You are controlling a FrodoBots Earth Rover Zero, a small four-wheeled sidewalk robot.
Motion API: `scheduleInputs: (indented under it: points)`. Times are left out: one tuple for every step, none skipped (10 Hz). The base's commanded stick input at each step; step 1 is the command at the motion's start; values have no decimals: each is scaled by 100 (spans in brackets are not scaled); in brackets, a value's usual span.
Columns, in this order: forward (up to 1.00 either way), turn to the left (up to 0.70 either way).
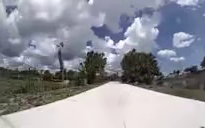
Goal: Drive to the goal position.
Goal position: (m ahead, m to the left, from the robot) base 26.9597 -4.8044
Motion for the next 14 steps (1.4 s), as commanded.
scheduleInputs:
  points:
    - [70, 0]
    - [70, 0]
    - [70, 0]
    - [70, 0]
    - [70, 0]
    - [70, 0]
    - [70, 0]
    - [70, 0]
    - [70, 0]
    - [70, 0]
    - [70, 0]
    - [70, 0]
    - [70, 0]
    - [70, 0]
